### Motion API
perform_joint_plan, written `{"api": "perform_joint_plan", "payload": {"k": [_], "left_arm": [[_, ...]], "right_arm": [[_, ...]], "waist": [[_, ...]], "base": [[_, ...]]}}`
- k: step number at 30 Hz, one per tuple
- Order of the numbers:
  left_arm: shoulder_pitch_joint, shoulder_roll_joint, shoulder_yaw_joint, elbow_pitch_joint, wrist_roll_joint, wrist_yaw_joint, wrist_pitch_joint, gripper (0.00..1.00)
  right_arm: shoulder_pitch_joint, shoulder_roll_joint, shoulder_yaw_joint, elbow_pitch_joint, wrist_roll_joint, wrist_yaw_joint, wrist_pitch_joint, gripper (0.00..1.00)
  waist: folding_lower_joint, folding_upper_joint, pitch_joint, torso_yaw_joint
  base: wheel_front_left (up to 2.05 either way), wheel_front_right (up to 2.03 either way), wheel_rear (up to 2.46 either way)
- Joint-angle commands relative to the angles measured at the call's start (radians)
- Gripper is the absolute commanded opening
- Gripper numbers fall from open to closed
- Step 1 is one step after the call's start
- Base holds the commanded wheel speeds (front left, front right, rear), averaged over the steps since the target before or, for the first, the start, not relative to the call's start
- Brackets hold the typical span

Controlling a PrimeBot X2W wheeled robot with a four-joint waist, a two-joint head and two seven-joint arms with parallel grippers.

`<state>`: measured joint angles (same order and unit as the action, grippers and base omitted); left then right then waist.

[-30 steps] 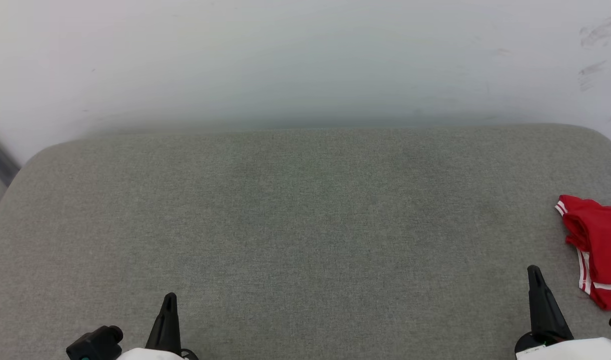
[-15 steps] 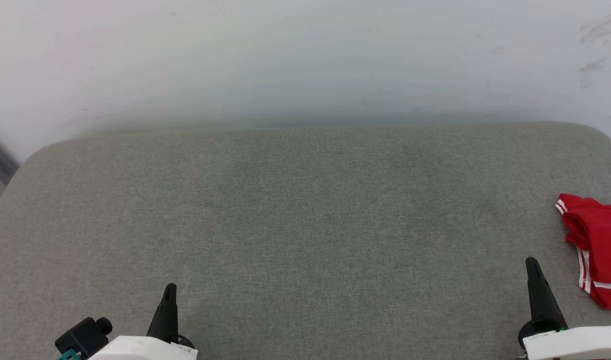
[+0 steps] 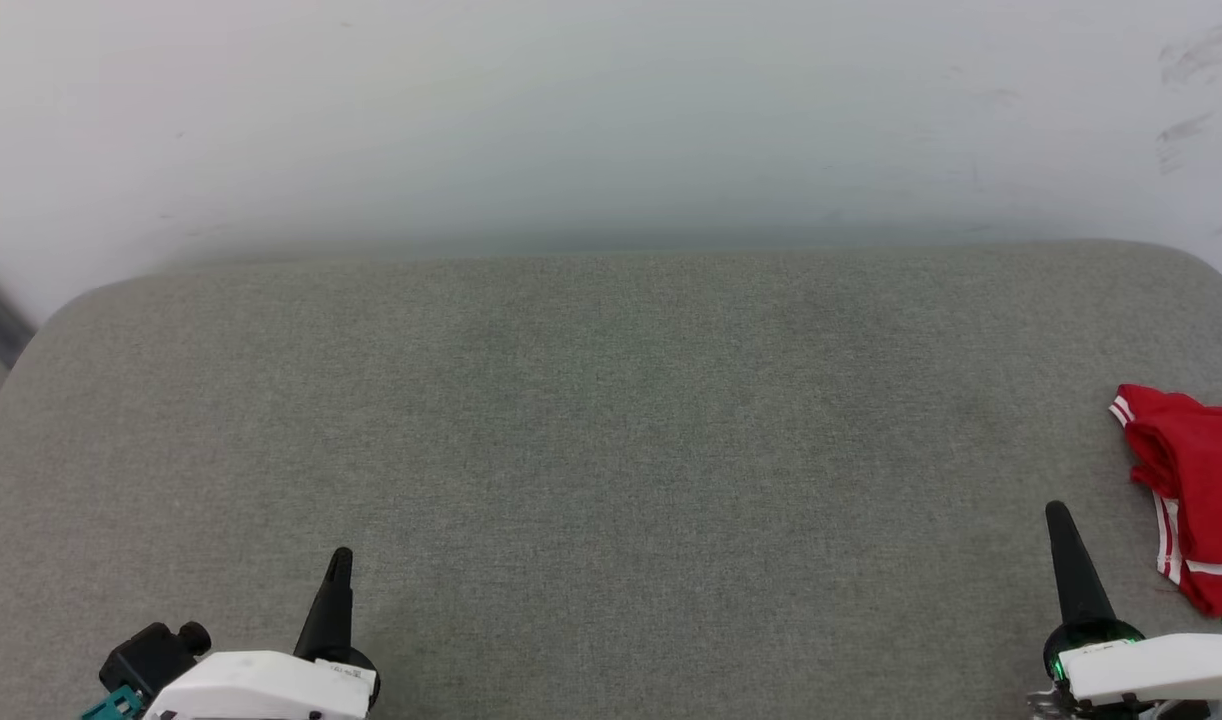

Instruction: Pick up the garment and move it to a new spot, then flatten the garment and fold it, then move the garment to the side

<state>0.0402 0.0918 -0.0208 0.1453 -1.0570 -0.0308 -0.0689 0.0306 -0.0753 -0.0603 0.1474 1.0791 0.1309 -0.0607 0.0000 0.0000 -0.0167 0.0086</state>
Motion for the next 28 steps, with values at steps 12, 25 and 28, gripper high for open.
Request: {"api": "perform_joint_plan", "payload": {"k": [12, 25, 28], "left_arm": [[-0.053, 0.004, 0.023, 0.018, -0.151, -0.029, 0.035, 0.0], [-0.08, 0.001, 0.042, 0.039, -0.271, -0.05, 0.065, 0.0], [-0.085, 0.0, 0.046, 0.045, -0.298, -0.054, 0.073, 0.0]], "right_arm": [[-0.052, -0.008, -0.004, 0.018, 0.144, 0.0, 0.034, 0.0], [-0.078, -0.007, -0.008, 0.039, 0.257, 0.0, 0.065, 0.0], [-0.085, -0.006, -0.009, 0.044, 0.284, 0.0, 0.072, 0.0]], "waist": [[0.0, 0.0, 0.004, -0.002], [0.0, 0.0, 0.007, -0.003], [0.0, 0.0, 0.008, -0.004]], "base": [[0.0, 0.0, 0.0], [0.0, 0.0, 0.0], [0.0, 0.0, 0.0]]}}
